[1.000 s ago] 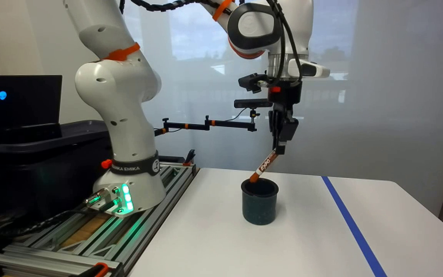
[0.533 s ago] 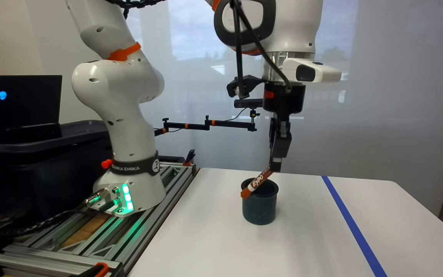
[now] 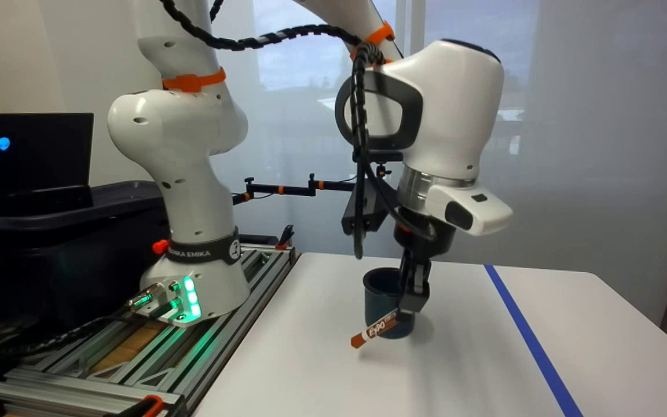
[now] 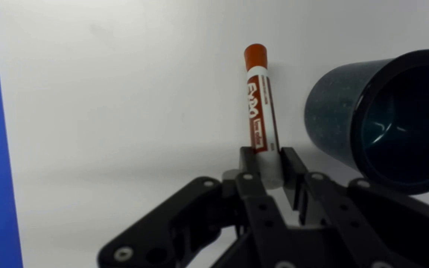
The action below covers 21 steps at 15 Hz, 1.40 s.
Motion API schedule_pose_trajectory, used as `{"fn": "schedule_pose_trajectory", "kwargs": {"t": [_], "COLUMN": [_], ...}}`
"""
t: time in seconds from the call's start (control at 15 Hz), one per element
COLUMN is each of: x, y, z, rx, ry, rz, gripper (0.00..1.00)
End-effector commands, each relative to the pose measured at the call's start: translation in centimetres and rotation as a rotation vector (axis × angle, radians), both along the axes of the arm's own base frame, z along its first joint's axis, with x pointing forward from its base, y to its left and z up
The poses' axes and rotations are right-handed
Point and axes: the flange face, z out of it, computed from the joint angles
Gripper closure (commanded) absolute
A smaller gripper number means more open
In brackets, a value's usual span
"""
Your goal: Take the marker out of the mug.
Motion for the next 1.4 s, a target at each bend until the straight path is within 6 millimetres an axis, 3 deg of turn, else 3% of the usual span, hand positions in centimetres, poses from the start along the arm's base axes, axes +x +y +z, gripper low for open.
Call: {"fn": "schedule_pose_trajectory", "kwargs": {"t": [0.0, 0.27, 0.73, 0.8, 0.87, 1.0, 1.33], "x": [1.6, 3.2, 5.6, 5.8, 5.9, 6.0, 5.3], "y": [-0.9, -1.3, -0.1, 0.1, 0.3, 0.6, 1.9], "z": [-3.6, -5.9, -9.2, -9.2, -9.1, -8.2, -4.2], "rx": [0.022, 0.022, -0.004, -0.001, -0.006, -0.017, -0.048], "ry": [0.005, -0.059, -0.171, -0.184, -0.192, -0.220, -0.261], "rz": [0.007, 0.006, -0.051, -0.047, -0.041, -0.025, 0.022], "gripper": [0.95, 0.95, 0.95, 0.54, 0.53, 0.40, 0.00]}}
